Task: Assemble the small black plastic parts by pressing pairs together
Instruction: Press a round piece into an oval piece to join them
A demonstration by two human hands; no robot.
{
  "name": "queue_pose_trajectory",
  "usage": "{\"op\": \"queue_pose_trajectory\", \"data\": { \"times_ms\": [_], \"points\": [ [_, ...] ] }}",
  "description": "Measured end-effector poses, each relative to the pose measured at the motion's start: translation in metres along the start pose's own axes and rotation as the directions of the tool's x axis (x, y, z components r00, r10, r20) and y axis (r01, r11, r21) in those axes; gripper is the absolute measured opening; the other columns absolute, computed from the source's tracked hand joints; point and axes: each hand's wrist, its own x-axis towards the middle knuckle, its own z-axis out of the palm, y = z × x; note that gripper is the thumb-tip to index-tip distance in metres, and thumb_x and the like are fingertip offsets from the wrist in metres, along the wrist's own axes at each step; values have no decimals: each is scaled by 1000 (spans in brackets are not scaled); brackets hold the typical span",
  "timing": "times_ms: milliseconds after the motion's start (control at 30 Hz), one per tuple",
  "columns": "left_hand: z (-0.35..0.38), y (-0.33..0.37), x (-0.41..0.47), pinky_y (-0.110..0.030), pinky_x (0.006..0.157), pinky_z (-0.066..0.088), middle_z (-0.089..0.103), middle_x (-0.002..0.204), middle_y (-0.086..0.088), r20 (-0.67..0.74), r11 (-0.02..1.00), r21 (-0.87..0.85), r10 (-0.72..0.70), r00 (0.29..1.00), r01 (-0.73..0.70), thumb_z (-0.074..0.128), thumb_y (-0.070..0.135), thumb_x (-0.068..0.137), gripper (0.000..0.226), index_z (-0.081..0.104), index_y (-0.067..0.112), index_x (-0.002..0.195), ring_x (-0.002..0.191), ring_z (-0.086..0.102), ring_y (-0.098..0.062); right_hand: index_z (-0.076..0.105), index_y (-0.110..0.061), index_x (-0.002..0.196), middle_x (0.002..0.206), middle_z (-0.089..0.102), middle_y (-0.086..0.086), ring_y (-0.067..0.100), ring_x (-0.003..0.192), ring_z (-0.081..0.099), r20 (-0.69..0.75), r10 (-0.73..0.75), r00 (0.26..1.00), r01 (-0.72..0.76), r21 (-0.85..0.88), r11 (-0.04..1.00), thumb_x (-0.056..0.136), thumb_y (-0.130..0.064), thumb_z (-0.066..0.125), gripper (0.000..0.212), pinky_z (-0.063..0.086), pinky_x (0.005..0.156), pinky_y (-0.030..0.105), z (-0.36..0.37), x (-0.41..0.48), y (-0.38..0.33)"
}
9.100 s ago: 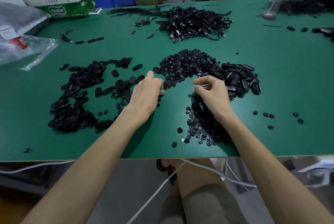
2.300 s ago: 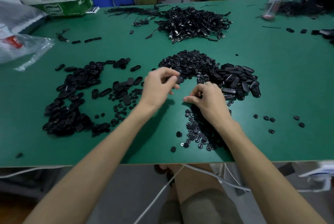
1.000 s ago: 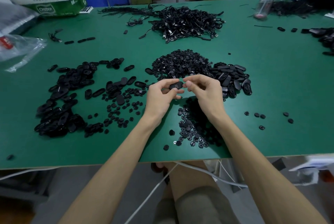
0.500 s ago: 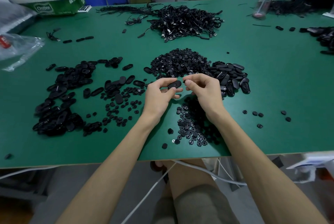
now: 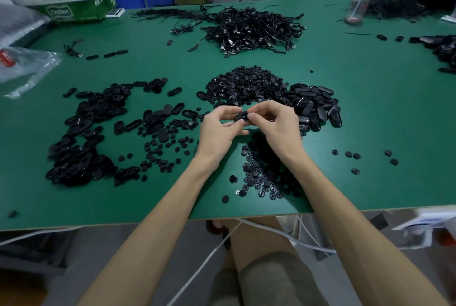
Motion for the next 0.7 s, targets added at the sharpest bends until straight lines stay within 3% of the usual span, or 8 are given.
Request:
{"op": "queue_pose_trajectory", "data": {
  "times_ms": [200, 333, 467, 700],
  "points": [
    [1, 1, 0, -31, 82, 63, 69, 113, -12, 57, 1000, 1, 22, 998, -22, 70, -3, 94, 24, 69, 10, 114, 91, 78, -19, 76, -20, 91, 82, 73, -9, -2, 73, 62, 12, -10, 1000, 11, -57, 998, 92, -13, 74, 7, 44, 68, 9, 1, 0, -2],
    [2, 2, -1, -26, 82, 61, 69, 111, -12, 59, 999, -30, 22, 998, -20, 66, -4, 96, 21, 69, 7, 114, 92, 78, -20, 76, -16, 91, 84, 73, -5, 2, 75, 62, 9, -10, 1000, 10, -57, 998, 90, -11, 75, 5, 48, 69, 12, 0, 0, -3],
    [1, 2, 0, -26, 85, 61, 71, 111, -13, 52, 999, -48, 11, 999, -9, 64, -6, 97, 23, 68, 0, 119, 93, 78, -20, 76, -12, 90, 93, 67, 1, 3, 77, 60, -20, -90, 996, 86, -138, 987, 88, -6, 77, 6, 42, 69, 8, 2, -2, -4],
    [-3, -1, 2, -23, 82, 60, 74, 102, -14, -66, 992, -124, -27, 997, 19, 65, -4, 97, 20, 71, -2, 115, 90, 78, -17, 79, -12, 113, 104, 61, 2, 11, 92, 56, 122, -188, 974, 214, -244, 946, 98, -9, 66, 20, 37, 76, 7, 8, -5, -6]
  ]
}}
